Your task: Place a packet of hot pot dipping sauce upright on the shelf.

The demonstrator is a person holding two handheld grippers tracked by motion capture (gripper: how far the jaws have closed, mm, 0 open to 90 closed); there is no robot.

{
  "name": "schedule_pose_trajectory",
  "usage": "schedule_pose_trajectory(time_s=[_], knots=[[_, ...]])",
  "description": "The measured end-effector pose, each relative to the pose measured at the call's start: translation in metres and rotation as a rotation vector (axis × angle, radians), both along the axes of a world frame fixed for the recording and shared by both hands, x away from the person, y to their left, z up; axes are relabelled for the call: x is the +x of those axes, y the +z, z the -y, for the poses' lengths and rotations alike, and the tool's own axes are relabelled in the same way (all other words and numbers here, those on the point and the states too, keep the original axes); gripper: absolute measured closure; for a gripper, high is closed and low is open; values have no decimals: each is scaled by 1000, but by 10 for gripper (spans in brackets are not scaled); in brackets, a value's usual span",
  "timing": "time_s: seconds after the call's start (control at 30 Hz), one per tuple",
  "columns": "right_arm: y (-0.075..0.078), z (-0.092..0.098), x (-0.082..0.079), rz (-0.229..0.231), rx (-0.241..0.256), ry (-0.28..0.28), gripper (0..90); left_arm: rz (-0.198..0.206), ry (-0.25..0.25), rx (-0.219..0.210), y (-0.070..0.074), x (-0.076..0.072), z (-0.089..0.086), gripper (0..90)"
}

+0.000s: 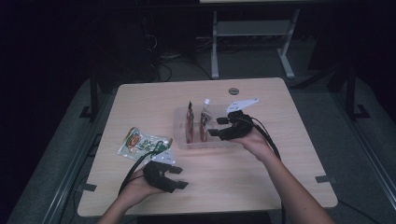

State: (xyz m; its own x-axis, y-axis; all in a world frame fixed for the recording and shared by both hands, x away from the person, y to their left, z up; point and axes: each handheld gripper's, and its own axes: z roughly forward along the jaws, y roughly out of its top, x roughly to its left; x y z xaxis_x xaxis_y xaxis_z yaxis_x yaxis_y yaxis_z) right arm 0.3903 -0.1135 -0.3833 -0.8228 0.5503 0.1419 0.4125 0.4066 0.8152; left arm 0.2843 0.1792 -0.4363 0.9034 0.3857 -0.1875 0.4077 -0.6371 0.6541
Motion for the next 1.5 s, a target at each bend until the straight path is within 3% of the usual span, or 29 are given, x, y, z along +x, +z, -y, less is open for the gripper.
schedule_pose_trajectory(time_s=[0.13, 0.27, 0.43, 0.57, 0.6, 0.7, 1.0, 1.3, 1.5], knots=[[2, 3, -3, 0, -6, -11, 335, 2, 7, -3, 0, 0, -1, 373], [4, 5, -11, 36, -23, -25, 287, 13, 17, -12, 0, 0, -3, 363], [5, 6, -20, 14, -44, -26, 236, 18, 20, -10, -1, 0, -5, 348], [4, 6, -27, 17, -71, -28, 197, 29, 23, -8, 0, 1, -6, 343], [4, 6, -32, 37, -78, -25, 187, 24, 29, -11, -1, 1, -7, 341], [2, 8, -38, 36, -58, -13, 183, 35, 26, -6, 0, 2, -8, 341], [-11, 17, -66, 23, -54, 12, 170, 38, 27, -9, 0, 1, -9, 335], [-23, 25, -80, 17, -48, 13, 166, 45, 55, -16, 2, 3, -15, 335], [-36, 34, -89, 6, -73, -14, 157, 85, 79, 10, 10, 7, -25, 335]])
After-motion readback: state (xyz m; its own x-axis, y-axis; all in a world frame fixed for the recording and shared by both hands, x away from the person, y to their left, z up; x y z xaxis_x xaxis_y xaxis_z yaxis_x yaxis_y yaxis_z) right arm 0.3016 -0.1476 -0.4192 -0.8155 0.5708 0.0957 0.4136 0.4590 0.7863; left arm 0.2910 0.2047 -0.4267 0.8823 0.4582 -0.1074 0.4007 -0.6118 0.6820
